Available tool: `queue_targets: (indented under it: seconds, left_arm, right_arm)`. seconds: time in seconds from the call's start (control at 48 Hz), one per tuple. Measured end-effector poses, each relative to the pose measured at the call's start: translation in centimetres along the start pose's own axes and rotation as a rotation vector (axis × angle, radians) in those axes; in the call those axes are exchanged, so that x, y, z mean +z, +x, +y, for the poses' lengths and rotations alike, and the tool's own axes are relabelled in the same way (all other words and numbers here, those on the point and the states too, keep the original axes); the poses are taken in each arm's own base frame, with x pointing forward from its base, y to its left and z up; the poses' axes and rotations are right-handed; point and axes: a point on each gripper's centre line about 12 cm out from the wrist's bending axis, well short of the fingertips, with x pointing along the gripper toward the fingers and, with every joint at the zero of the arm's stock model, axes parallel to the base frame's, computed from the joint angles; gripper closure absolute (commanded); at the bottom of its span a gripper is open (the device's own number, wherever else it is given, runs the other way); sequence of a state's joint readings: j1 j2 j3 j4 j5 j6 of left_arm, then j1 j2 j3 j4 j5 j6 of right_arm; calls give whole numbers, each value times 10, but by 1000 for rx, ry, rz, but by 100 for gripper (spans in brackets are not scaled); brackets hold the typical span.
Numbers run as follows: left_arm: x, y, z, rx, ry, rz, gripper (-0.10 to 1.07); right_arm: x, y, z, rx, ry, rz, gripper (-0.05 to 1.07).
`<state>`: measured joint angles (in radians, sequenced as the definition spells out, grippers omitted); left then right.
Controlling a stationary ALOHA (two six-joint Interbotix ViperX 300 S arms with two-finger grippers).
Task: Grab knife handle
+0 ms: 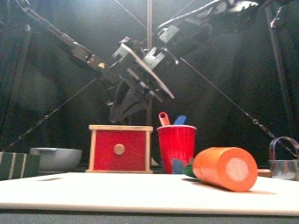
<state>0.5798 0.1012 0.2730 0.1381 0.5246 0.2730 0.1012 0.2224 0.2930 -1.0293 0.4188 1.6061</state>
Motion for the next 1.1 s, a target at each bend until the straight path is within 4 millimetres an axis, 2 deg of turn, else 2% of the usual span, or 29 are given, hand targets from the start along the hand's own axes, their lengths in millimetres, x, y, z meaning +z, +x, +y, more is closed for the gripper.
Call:
queue_targets:
  seconds: [0.125,0.375,0.562,0.833,0.979,1.104]
  left_arm:
    - [6,-19,-15,-23,-3,-46,46]
    - [15,-55,-76,-128,-11,-181,46]
    - [8,-82,-117,-196,-19,-311,46]
    - [-28,-110,-170,-304,-44,-485,46]
    - [-59,-111,-190,-349,-104,-520,46]
    - [-78,-115,-206,-381,-128,-564,46]
  right_arm:
    - [-4,-29,-1,14,-3,-2,79]
    - [-20,-80,-12,53,-57,-13,79]
    - [-28,-106,-15,92,-143,-46,79]
    - [-35,-138,-29,129,-243,-104,79]
    - [-36,-153,-38,143,-236,-124,80]
    - [-40,-162,-46,152,-238,-133,80]
